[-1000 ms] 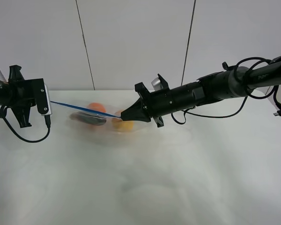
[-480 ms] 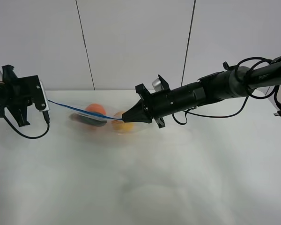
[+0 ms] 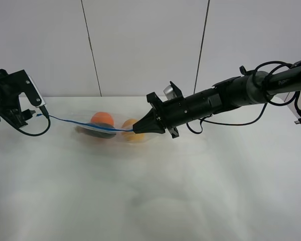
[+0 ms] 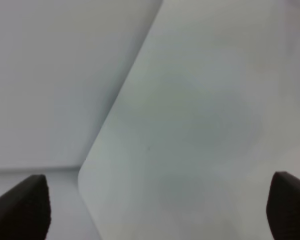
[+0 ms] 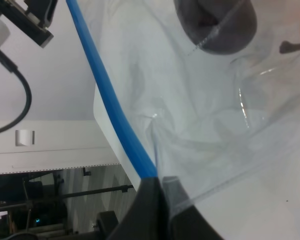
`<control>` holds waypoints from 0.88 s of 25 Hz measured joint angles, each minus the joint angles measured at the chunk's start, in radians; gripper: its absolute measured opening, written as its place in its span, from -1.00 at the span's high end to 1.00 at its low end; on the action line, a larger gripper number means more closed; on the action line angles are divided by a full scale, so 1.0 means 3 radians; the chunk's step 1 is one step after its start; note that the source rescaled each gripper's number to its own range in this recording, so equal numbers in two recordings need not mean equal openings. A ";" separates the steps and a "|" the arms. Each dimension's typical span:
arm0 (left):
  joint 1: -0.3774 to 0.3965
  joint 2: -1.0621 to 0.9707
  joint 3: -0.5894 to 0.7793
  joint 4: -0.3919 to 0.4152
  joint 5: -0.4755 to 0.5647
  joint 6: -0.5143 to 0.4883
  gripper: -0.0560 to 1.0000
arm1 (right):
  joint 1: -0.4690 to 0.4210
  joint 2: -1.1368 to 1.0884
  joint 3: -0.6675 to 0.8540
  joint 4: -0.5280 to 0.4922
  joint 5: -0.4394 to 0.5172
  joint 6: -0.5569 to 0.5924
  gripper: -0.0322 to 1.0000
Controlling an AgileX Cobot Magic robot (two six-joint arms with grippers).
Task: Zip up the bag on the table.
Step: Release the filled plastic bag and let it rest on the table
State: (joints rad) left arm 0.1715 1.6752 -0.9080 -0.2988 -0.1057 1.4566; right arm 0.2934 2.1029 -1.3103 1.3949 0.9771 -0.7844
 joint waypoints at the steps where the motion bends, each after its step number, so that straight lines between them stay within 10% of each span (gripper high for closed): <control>1: 0.0041 0.0000 0.0000 0.0000 -0.0040 -0.0100 -1.00 | -0.0003 0.0000 0.0000 0.0000 0.0003 0.0000 0.94; 12: 0.0145 0.0000 0.0000 0.0000 -0.0516 -0.2628 -1.00 | -0.0003 0.0000 0.0000 0.0000 0.0020 0.0000 0.94; 22: 0.0145 0.0000 -0.0455 0.0000 0.0457 -0.3472 -1.00 | -0.0003 0.0000 0.0000 0.0000 0.0020 0.0025 0.94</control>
State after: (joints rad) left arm 0.2151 1.6752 -1.0445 -0.2988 0.0313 0.4149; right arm 0.2926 2.1029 -1.3103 1.3949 0.9832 -0.7768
